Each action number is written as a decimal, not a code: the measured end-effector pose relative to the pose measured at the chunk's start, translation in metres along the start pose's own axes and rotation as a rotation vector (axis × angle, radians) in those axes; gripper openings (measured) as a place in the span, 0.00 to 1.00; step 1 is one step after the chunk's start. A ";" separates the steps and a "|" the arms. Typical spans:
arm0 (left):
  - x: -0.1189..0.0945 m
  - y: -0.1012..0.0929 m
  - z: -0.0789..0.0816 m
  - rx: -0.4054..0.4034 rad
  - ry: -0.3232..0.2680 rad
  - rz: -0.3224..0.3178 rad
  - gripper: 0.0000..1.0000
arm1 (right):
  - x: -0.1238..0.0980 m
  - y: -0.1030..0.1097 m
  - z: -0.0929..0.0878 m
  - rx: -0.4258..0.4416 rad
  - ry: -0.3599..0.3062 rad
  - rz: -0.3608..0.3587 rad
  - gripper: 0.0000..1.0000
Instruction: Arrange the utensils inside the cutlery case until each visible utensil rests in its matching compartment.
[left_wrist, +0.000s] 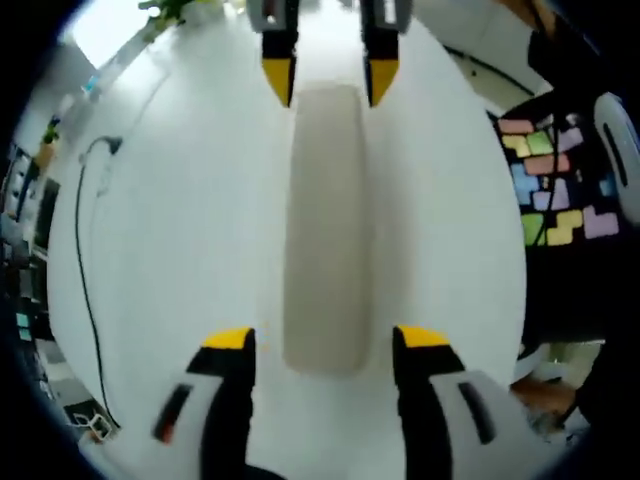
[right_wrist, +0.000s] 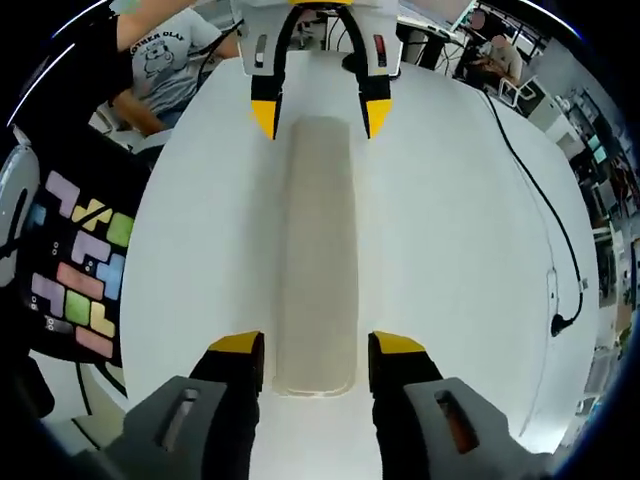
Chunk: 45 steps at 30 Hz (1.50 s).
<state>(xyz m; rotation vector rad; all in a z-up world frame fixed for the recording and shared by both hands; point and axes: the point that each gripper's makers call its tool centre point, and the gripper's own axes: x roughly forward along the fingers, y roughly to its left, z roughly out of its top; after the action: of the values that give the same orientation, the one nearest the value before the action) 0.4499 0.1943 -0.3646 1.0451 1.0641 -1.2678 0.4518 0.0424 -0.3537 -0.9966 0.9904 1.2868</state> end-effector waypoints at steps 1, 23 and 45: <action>0.002 -0.001 0.000 -0.004 0.003 -0.007 0.62 | 0.004 0.001 -0.002 0.001 0.011 0.006 0.48; 0.020 0.008 -0.003 -0.024 0.043 -0.011 0.49 | 0.032 0.002 -0.008 -0.003 0.048 0.025 0.44; 0.011 0.019 0.014 -0.007 -0.018 0.022 0.43 | 0.019 -0.003 -0.012 -0.016 -0.096 -0.020 0.42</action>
<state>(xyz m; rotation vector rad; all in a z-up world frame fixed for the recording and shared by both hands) 0.4693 0.1791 -0.3726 1.0355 1.0397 -1.2535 0.4547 0.0357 -0.3755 -0.9461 0.8958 1.3158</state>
